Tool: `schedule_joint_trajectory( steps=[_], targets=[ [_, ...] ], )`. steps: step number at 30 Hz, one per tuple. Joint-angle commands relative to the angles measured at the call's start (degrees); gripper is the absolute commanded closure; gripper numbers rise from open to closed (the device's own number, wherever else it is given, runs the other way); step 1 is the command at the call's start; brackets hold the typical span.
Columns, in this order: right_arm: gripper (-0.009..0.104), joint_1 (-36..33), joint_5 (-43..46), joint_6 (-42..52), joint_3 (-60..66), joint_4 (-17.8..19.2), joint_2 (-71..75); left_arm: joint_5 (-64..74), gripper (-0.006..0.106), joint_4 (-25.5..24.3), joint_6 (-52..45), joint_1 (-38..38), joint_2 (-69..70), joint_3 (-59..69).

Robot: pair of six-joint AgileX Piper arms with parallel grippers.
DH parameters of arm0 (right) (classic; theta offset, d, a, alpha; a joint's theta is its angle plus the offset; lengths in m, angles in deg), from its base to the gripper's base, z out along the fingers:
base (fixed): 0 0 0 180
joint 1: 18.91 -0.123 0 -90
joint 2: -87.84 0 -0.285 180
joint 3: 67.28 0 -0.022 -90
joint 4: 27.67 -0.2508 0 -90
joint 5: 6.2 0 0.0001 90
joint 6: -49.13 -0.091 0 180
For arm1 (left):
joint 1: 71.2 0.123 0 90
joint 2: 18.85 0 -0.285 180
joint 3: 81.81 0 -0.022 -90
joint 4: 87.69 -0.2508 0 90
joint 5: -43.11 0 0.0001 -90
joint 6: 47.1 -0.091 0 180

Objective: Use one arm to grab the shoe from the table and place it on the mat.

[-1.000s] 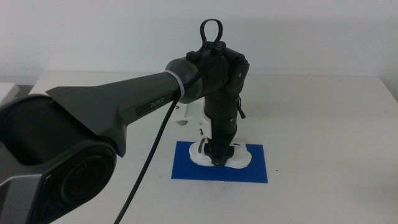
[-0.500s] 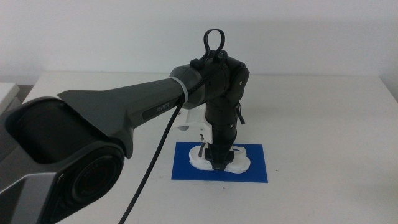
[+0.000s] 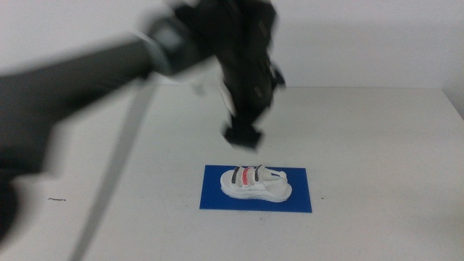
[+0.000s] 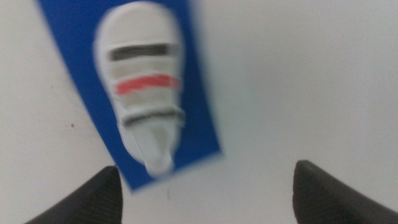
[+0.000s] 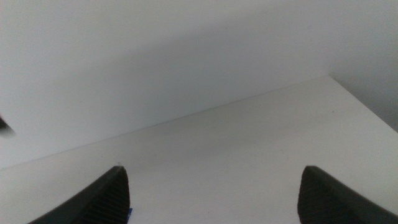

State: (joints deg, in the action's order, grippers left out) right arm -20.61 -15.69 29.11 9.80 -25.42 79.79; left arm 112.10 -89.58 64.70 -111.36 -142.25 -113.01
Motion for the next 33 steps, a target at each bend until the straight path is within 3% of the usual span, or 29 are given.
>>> schedule_joint_trajectory(
  steps=[1, 3, 7, 10, 13, 17, 21, 27, 33],
  targets=[
    [0.016, -0.1, 0.5, 0.3, 0.1, 0.6, 0.3, 1.0, 0.007, -2.7, -11.3, 0.1, 8.9, 2.7],
    [0.016, -0.1, 0.5, 0.3, 0.1, 0.6, 0.3, 1.0, 0.007, -7.2, -23.3, 0.1, 15.1, 8.4],
    [0.016, -0.1, 0.5, 0.3, 0.1, 0.6, 0.3, 1.0, 0.007, -17.4, -37.2, 4.0, 26.1, 26.5],
    [0.016, -0.1, 0.5, 0.3, 0.1, 0.6, 0.3, -11.2, 0.007, -19.0, -50.0, 9.9, 35.2, 41.3],
    [0.016, -0.1, 0.5, 0.3, 0.1, 0.6, 0.3, -33.2, 0.007, -17.0, -67.5, 16.8, 44.9, 54.9],
    [0.016, -0.1, 0.5, 0.3, 0.1, 0.6, 0.3, -54.9, 0.007, -6.1, -94.0, 25.0, 59.5, 72.3],
    [0.016, -0.1, 0.5, 0.3, 0.1, 0.6, 0.3, -62.6, 0.007, -6.0, -95.3, 32.4, 74.2, 84.9],
    [0.016, -0.1, 0.5, 0.3, 0.1, 0.6, 0.3, -61.8, 0.007, -5.1, -95.3, 42.3, 94.9, 94.3],
    [0.016, -0.1, 0.5, 0.3, 0.1, 0.6, 0.3, -60.8, 0.007, -4.8, -95.2, 45.7, 110.3, 99.0]
  ],
)
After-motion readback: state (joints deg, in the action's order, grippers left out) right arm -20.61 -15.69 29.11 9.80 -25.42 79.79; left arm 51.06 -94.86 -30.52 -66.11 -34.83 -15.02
